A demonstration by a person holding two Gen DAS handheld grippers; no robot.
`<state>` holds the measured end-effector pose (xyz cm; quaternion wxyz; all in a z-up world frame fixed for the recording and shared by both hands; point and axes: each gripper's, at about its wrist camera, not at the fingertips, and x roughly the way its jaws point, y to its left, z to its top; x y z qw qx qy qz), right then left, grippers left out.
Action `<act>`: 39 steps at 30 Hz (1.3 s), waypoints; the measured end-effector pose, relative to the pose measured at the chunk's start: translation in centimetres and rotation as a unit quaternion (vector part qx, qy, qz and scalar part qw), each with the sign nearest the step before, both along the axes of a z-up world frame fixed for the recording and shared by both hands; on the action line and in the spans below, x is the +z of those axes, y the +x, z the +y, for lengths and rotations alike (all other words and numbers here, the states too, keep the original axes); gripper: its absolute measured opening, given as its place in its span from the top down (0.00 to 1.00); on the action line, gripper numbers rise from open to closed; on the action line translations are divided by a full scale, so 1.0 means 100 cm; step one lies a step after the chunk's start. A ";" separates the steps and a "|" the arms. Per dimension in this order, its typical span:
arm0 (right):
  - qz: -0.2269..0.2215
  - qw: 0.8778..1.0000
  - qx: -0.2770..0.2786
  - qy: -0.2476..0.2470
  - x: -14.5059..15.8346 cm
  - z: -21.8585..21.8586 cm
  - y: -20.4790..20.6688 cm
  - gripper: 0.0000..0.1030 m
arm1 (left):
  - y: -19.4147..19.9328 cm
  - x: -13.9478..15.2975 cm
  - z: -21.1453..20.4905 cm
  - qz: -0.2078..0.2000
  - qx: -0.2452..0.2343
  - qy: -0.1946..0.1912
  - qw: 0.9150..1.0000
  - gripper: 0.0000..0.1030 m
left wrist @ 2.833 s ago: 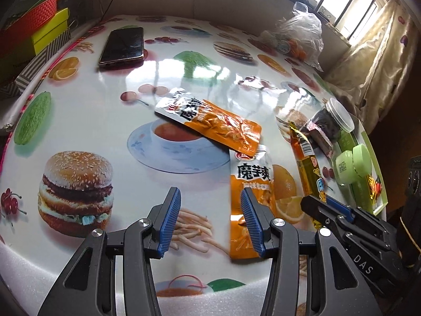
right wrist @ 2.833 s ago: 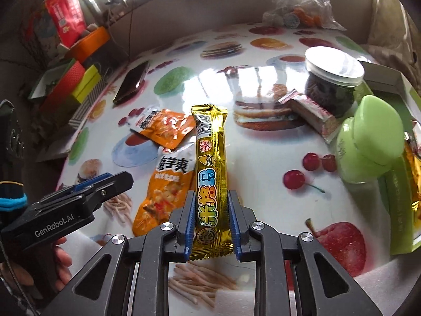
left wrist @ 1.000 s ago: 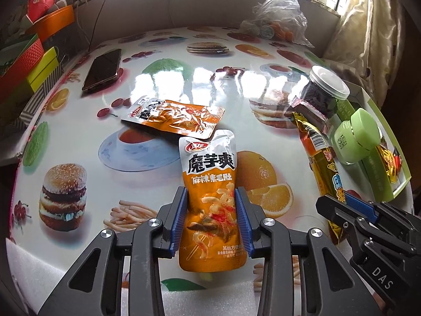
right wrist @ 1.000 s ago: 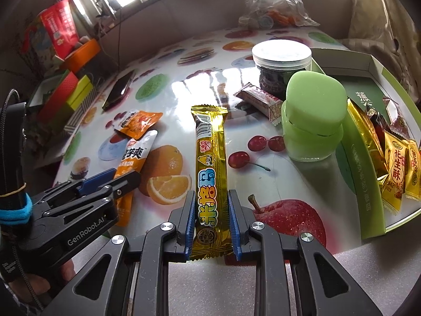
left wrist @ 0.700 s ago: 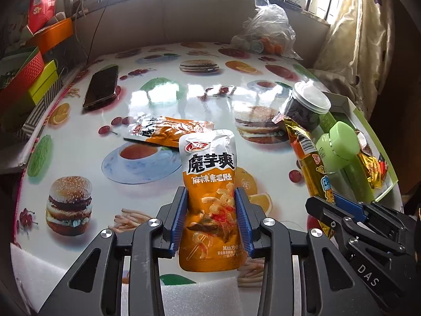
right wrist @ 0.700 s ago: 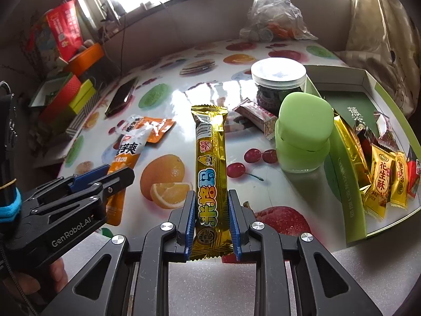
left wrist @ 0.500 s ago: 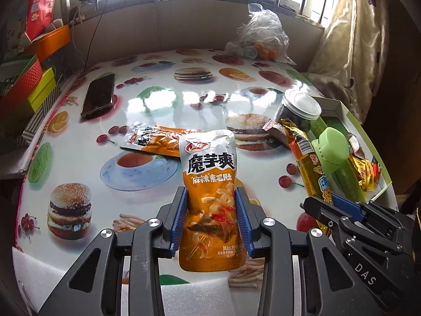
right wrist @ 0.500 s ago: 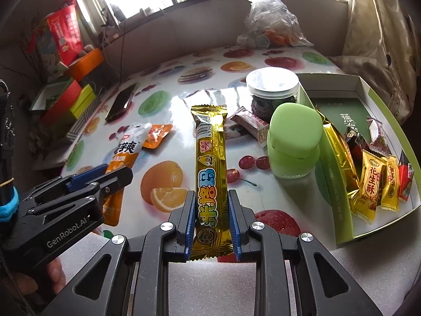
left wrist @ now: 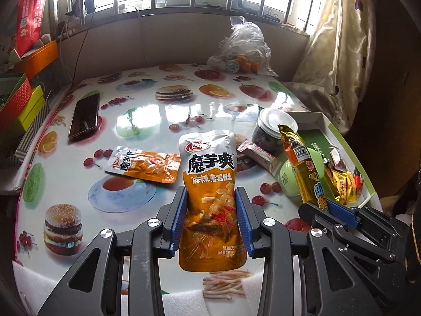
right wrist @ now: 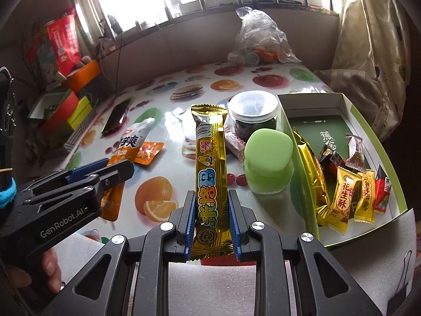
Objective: Organize snacks
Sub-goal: 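Carry the orange pouch and the gold bar over the green box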
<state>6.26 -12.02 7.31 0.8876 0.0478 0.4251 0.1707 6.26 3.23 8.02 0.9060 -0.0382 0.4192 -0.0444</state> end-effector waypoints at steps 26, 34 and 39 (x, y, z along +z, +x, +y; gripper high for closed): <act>-0.027 0.994 -0.104 -0.014 0.023 -0.088 0.005 0.79 | 0.029 0.031 -0.078 -0.024 -0.092 -0.045 0.994 0.63; -0.015 0.991 -0.133 -0.018 0.015 -0.113 0.007 0.79 | 0.043 0.029 -0.105 -0.009 -0.117 -0.059 0.991 0.62; -0.004 0.988 -0.154 -0.026 0.006 -0.131 0.009 0.79 | 0.052 0.027 -0.121 -0.003 -0.129 -0.061 0.990 0.62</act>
